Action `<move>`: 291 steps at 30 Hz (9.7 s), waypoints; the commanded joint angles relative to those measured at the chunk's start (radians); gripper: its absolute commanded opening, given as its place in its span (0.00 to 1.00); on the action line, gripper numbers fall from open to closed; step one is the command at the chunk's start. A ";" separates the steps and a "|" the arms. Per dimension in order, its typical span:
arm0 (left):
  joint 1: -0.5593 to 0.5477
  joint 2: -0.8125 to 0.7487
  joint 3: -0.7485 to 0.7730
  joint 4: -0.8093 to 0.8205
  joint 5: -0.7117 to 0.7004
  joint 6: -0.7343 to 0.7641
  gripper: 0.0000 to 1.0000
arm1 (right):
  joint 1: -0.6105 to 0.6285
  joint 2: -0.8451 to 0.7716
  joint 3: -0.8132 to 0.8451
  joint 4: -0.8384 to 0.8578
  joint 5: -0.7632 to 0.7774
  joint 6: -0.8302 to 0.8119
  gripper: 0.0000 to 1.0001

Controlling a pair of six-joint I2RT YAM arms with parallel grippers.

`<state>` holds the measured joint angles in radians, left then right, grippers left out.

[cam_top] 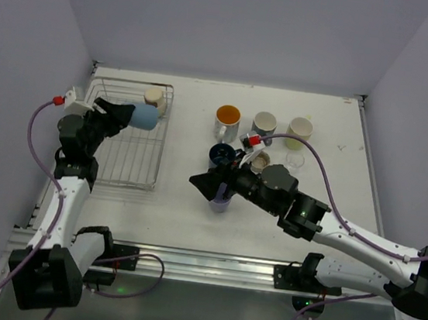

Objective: Unload the cups from the dish rack

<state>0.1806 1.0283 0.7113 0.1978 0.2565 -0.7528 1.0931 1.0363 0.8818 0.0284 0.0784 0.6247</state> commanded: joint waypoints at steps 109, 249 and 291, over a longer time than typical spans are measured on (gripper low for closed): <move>-0.337 -0.232 0.019 -0.361 -0.120 0.306 1.00 | -0.029 0.484 0.582 -0.854 0.050 -0.304 0.63; -0.412 -0.617 -0.136 -0.538 0.029 0.429 1.00 | -0.213 0.456 0.132 -0.774 0.147 -0.215 0.11; -0.412 -0.608 0.149 -0.558 -0.098 0.431 1.00 | -0.211 -0.762 -0.020 -0.478 0.432 -0.234 0.99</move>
<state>-0.2306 0.4328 0.9016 -0.3382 0.2176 -0.3466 0.8722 0.2382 0.9066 -0.4511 0.4641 0.3992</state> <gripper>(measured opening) 0.998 0.990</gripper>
